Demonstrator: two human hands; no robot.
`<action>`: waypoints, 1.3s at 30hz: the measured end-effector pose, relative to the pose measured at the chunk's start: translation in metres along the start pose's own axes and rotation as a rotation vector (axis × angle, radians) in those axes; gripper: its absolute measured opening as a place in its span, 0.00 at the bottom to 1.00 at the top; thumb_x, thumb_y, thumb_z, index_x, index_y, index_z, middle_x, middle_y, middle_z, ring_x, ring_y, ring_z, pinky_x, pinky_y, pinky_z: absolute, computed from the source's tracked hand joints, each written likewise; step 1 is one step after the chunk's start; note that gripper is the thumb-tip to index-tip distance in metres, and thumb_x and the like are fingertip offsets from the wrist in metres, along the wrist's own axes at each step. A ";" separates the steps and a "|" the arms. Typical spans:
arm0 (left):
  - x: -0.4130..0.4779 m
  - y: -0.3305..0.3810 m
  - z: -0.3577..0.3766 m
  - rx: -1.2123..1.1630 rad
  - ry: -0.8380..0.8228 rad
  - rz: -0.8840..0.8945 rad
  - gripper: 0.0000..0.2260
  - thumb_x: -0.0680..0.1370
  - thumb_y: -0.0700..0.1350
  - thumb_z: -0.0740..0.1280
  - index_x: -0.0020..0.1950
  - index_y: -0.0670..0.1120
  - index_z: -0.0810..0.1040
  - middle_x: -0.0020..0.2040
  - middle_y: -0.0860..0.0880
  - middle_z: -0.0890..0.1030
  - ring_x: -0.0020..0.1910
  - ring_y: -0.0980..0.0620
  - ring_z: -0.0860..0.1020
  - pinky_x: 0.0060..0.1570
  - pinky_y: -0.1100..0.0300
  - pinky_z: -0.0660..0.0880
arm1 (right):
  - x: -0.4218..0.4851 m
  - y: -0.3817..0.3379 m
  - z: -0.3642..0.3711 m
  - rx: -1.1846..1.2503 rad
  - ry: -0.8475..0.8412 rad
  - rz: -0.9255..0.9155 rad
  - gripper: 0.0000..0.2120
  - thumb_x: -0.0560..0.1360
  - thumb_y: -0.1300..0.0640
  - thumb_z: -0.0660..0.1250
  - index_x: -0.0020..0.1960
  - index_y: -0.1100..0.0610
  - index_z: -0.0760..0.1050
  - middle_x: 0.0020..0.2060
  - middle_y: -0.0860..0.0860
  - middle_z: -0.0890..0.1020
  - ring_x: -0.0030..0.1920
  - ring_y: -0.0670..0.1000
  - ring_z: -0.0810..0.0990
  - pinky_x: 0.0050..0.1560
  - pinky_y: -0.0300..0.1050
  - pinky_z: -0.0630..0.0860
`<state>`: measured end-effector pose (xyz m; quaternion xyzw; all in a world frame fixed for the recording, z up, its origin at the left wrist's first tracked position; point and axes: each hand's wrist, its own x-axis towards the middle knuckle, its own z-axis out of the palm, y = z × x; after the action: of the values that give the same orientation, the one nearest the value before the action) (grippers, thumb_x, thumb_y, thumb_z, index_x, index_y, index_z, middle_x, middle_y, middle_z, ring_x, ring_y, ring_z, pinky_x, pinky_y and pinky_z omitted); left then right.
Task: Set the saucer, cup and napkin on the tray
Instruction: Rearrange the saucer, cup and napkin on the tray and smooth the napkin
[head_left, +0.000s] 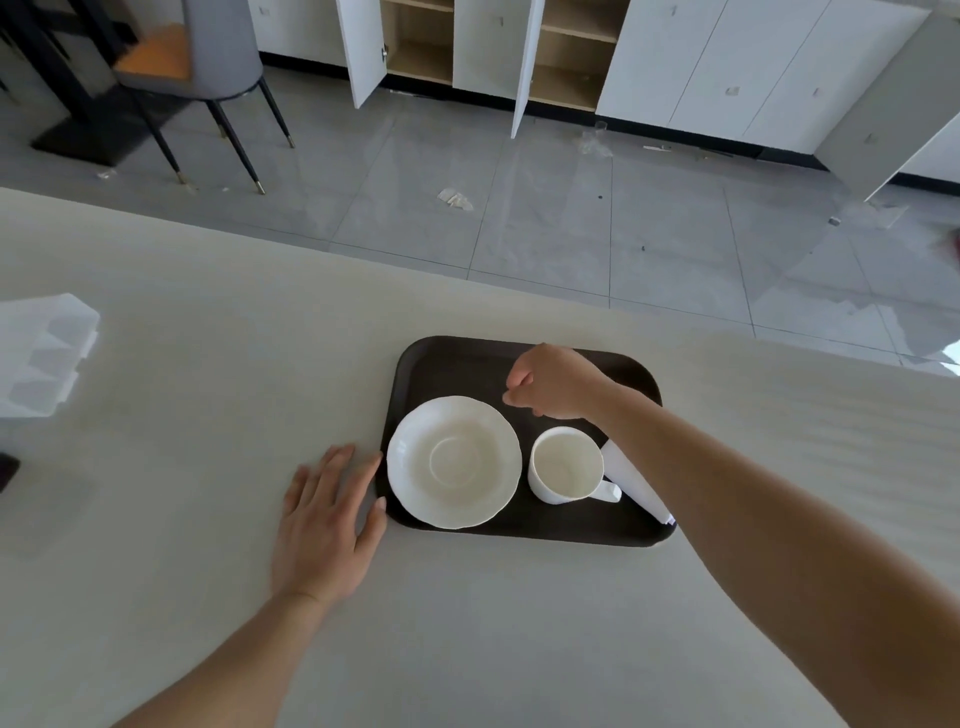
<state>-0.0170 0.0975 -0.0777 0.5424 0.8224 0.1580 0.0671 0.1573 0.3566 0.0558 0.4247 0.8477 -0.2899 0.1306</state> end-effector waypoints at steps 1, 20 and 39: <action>0.000 0.000 0.000 0.000 0.002 0.000 0.23 0.80 0.57 0.53 0.73 0.52 0.67 0.73 0.44 0.70 0.74 0.46 0.65 0.75 0.45 0.57 | 0.005 -0.003 0.002 -0.035 -0.039 -0.004 0.14 0.78 0.51 0.67 0.56 0.59 0.83 0.48 0.56 0.86 0.49 0.57 0.84 0.56 0.53 0.79; -0.002 0.002 -0.002 -0.003 0.002 0.008 0.23 0.81 0.56 0.53 0.74 0.52 0.68 0.74 0.44 0.70 0.75 0.46 0.65 0.74 0.43 0.60 | 0.050 0.003 0.027 -0.016 -0.092 -0.017 0.06 0.76 0.59 0.67 0.49 0.56 0.82 0.40 0.54 0.87 0.31 0.49 0.86 0.48 0.46 0.82; -0.001 0.001 -0.001 -0.009 0.000 0.010 0.22 0.81 0.56 0.54 0.75 0.53 0.67 0.74 0.45 0.69 0.76 0.48 0.63 0.74 0.43 0.60 | 0.075 0.011 0.018 0.188 0.080 0.113 0.08 0.77 0.61 0.65 0.46 0.57 0.82 0.37 0.55 0.87 0.33 0.52 0.87 0.39 0.40 0.80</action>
<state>-0.0159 0.0964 -0.0761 0.5460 0.8191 0.1622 0.0689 0.1202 0.4000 0.0022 0.4933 0.7960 -0.3432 0.0724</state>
